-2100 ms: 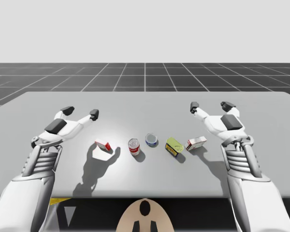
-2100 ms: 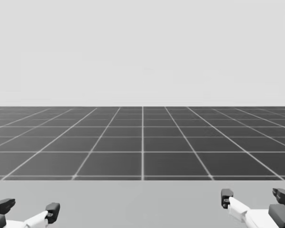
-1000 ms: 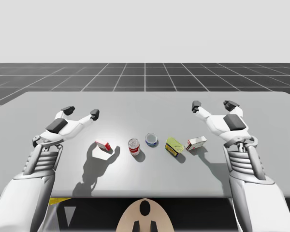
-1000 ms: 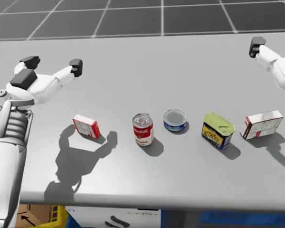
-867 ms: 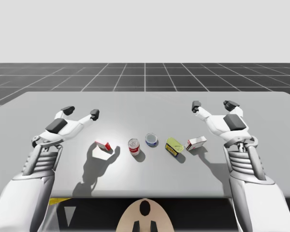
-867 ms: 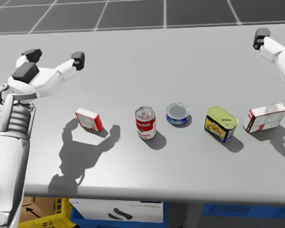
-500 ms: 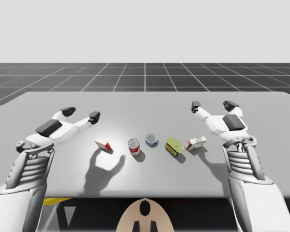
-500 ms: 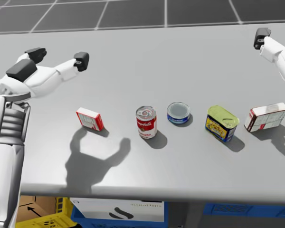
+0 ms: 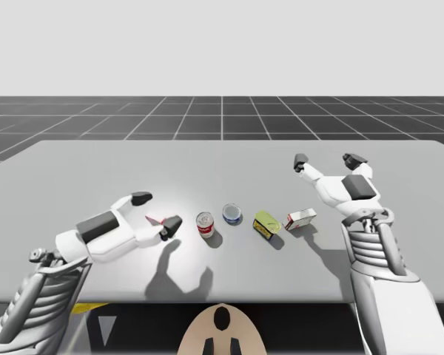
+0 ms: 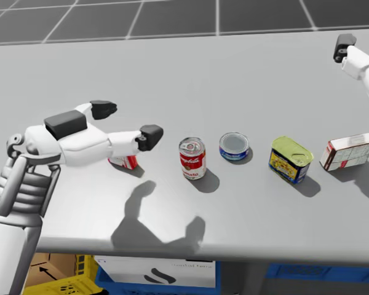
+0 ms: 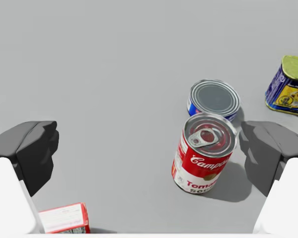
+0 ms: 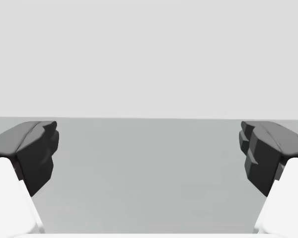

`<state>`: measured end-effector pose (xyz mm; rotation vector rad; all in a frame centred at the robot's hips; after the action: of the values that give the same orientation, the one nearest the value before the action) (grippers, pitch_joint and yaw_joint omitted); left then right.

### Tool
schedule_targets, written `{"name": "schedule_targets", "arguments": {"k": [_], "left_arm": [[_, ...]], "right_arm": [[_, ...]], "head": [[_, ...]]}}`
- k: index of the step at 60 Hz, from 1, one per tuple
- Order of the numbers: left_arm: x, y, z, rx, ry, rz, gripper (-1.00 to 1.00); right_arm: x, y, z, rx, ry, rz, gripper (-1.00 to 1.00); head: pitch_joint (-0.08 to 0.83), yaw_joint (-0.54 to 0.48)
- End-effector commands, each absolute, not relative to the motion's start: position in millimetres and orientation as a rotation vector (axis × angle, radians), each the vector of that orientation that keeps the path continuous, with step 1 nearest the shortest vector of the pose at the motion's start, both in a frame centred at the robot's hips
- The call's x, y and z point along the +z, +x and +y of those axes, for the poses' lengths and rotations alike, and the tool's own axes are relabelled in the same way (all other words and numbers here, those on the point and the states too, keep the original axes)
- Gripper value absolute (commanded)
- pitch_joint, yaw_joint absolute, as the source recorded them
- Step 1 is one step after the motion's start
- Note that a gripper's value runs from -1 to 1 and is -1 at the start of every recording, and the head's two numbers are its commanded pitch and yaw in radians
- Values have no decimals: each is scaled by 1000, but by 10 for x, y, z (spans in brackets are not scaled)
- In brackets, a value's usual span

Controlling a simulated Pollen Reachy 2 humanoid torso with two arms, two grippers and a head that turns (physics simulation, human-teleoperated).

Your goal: Grasp the soup can and hold it up.

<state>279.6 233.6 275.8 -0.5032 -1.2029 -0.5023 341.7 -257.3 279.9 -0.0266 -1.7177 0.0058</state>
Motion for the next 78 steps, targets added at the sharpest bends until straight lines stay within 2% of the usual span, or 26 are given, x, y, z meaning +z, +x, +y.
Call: {"name": "schedule_targets", "arguments": {"k": [1,16,49,62,66,67,68,69,70,73,78], "left_arm": [[2522,2775,2130,-580,-530,-1104,-1000],[2181,2988,1876,-594,-522,-1042,-1000],[1892,3379,1302,-631,-479,-988,-1000],[1736,3407,1271,-620,-455,-946,-1000],[1713,3380,1288,-616,-448,-937,-846],[1703,3364,1292,-619,-444,-933,-497],[1701,3360,1293,-618,-440,-935,-363],[1700,3357,1293,-618,-437,-938,-363],[1701,3349,1291,-619,-446,-937,902],[1708,3336,1283,-626,-445,-944,1000],[1717,3314,1270,-641,-440,-957,1000]], "right_arm": [[2812,3412,-2581,3,-23,-1722,-1000],[2832,3407,-2594,4,-13,-1732,-1000],[2876,3385,-2630,-7,3,-1742,-1000],[2890,3364,-2637,-11,4,-1746,-1000],[2898,3358,-2640,-14,8,-1748,-1000],[2900,3355,-2641,-14,6,-1749,-1000],[2900,3355,-2641,-14,6,-1750,-1000],[2901,3355,-2641,-14,5,-1750,-1000],[2901,3354,-2641,-14,4,-1750,-1000],[2900,3354,-2640,-15,5,-1749,-1000],[2897,3354,-2644,-17,0,-1748,-1000]], "head": [[667,116],[674,112],[679,92],[678,87],[677,86],[676,86],[675,86],[675,87],[674,87],[672,89],[653,93]]}}
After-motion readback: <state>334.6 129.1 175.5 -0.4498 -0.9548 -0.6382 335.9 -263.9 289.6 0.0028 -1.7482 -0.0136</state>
